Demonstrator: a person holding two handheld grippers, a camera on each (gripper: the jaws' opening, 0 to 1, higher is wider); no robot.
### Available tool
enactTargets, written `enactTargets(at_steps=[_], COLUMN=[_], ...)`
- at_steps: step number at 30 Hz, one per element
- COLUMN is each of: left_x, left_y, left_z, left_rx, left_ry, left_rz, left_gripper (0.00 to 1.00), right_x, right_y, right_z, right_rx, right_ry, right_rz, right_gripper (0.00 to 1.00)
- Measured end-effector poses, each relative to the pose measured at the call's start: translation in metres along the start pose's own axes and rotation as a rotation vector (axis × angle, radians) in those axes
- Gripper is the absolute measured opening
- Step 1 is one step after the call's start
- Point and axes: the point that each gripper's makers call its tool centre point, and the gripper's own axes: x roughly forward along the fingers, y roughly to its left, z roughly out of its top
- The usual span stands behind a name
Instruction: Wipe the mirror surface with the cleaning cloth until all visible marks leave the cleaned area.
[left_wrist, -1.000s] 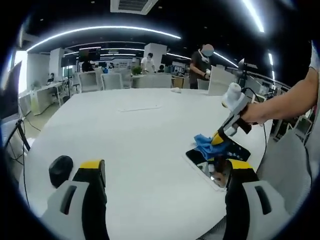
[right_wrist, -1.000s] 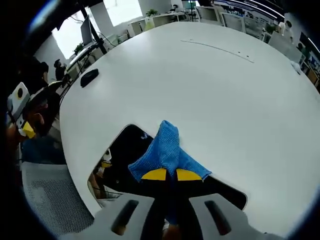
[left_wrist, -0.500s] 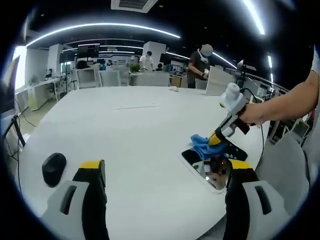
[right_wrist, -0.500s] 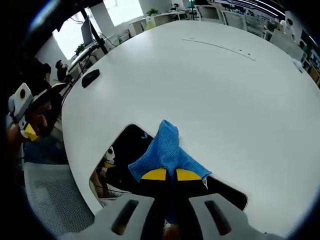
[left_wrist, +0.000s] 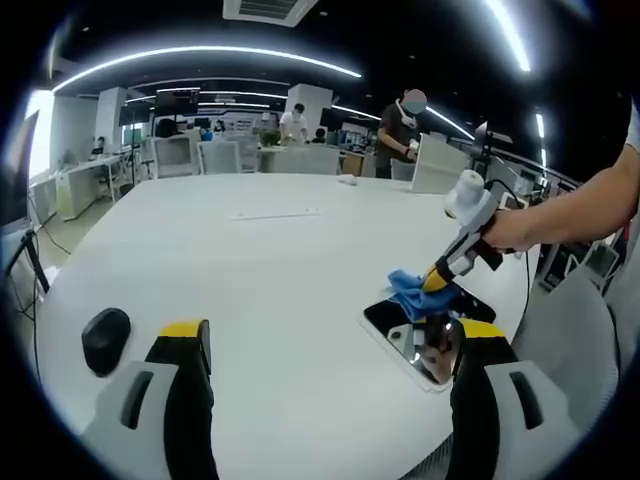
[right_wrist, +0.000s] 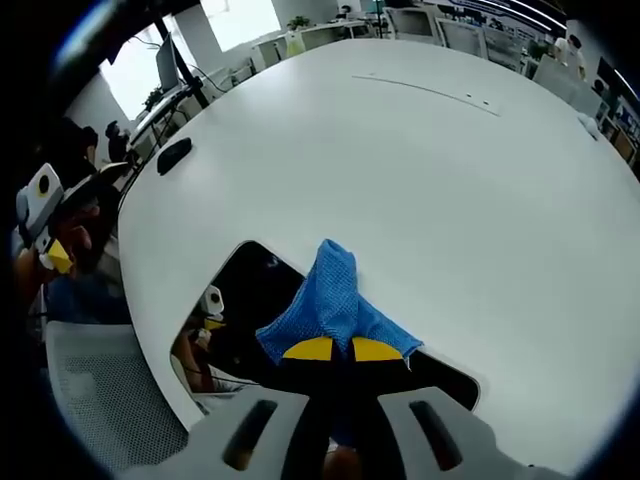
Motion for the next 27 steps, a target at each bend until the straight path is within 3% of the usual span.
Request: enactTargets(at_steps=[16, 27], left_x=[-0.002, 0.002], left_y=[0.001, 0.001], left_z=[0.006, 0.007], left_rx=[-0.014, -0.011], left_ry=[-0.018, -0.019], left_rz=[0.004, -0.009], left_gripper=[0.99, 0.99], right_x=[-0.011, -0.011], right_y=[-0.026, -0.025], right_z=[-0.013, -0.013], right_rx=[0.029, 0.046], right_ry=[0.011, -0.002], right_rz=[-0.039, -0.054], right_gripper=[0.00, 0.00])
